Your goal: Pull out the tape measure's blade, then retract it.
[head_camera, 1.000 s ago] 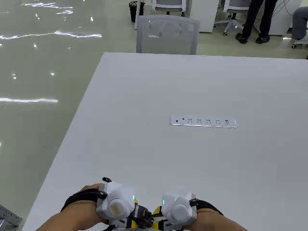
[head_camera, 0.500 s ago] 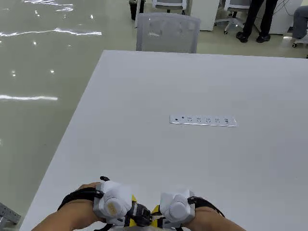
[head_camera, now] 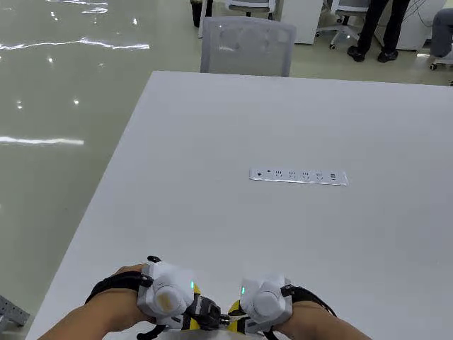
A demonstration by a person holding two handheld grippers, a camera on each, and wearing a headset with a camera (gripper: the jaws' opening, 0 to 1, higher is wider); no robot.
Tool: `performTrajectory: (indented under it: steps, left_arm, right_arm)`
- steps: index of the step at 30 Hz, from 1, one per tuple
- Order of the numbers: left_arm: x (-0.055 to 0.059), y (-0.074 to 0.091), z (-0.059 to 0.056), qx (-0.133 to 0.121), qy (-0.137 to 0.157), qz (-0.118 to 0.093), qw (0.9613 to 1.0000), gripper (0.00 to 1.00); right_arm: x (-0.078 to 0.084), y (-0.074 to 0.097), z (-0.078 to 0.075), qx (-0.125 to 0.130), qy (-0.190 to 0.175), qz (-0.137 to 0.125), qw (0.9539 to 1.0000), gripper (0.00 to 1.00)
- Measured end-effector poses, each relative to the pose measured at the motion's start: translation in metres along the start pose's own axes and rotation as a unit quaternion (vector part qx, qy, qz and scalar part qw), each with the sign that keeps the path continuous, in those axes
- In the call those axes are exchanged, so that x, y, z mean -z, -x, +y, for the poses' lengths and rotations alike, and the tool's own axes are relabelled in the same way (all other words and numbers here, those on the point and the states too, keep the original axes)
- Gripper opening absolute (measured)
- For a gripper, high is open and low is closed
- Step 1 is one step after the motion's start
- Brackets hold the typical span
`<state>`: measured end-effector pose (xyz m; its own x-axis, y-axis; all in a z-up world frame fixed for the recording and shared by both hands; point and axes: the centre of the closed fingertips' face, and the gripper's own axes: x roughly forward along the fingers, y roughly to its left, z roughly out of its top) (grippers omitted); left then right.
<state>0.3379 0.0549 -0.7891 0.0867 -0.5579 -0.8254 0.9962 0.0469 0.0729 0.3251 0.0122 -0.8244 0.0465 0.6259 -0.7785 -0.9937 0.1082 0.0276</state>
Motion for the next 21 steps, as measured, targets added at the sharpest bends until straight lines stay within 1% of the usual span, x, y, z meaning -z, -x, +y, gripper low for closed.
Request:
performTrajectory:
  steps: [2, 5, 6, 9, 11, 12, 14, 15, 17, 19, 20, 21]
  left_arm:
    - [0.001, 0.0, 0.001, -0.001, 0.001, 0.0, 1.0, 0.31]
    - [0.001, 0.0, 0.001, -0.002, 0.005, 0.0, 1.0, 0.31]
    - [0.001, 0.0, 0.001, -0.003, 0.007, 0.0, 1.0, 0.31]
    - [0.001, 0.0, 0.0, -0.005, 0.005, 0.003, 1.0, 0.31]
    - [0.001, 0.0, 0.0, -0.006, 0.006, 0.002, 1.0, 0.31]
    - [0.001, 0.0, 0.0, -0.006, 0.007, 0.001, 1.0, 0.31]
    - [0.001, 0.0, 0.0, -0.006, 0.008, 0.001, 0.9999, 0.31]
    - [0.001, 0.0, 0.0, -0.006, 0.009, 0.002, 0.9999, 0.31]
    - [0.0, 0.0, 0.0, -0.006, 0.009, 0.002, 0.9999, 0.31]
    - [0.001, 0.0, 0.0, -0.007, 0.009, 0.002, 0.9999, 0.31]
    - [0.001, 0.0, 0.0, -0.007, 0.009, 0.002, 0.9999, 0.31]
    - [0.001, 0.0, 0.0, -0.007, 0.009, 0.003, 0.9999, 0.31]
  right_arm:
    - [-0.002, 0.001, 0.001, 0.001, -0.002, 0.0, 1.0, 0.11]
    - [-0.001, 0.0, 0.0, -0.001, -0.023, -0.005, 0.9997, 0.12]
    - [-0.001, 0.001, 0.0, -0.001, -0.024, -0.007, 0.9997, 0.13]
    - [-0.002, 0.0, 0.002, 0.003, -0.011, -0.004, 0.9999, 0.14]
    - [-0.002, -0.001, 0.001, 0.003, -0.013, -0.003, 0.9999, 0.15]
    - [-0.005, -0.002, 0.001, 0.001, -0.017, -0.009, 0.9998, 0.15]
    - [-0.009, -0.005, 0.0, 0.004, -0.008, -0.01, 0.9999, 0.17]
    - [-0.01, -0.006, 0.001, 0.005, -0.004, -0.009, 0.9999, 0.16]
    - [-0.009, -0.01, 0.002, 0.002, 0.009, 0.002, 1.0, 0.15]
    - [-0.008, -0.012, 0.002, 0.003, 0.013, 0.007, 0.9999, 0.15]
    - [-0.007, -0.012, 0.002, 0.004, 0.01, 0.008, 0.9999, 0.15]
    - [-0.006, -0.012, 0.001, 0.002, -0.015, 0.007, 0.9999, 0.14]
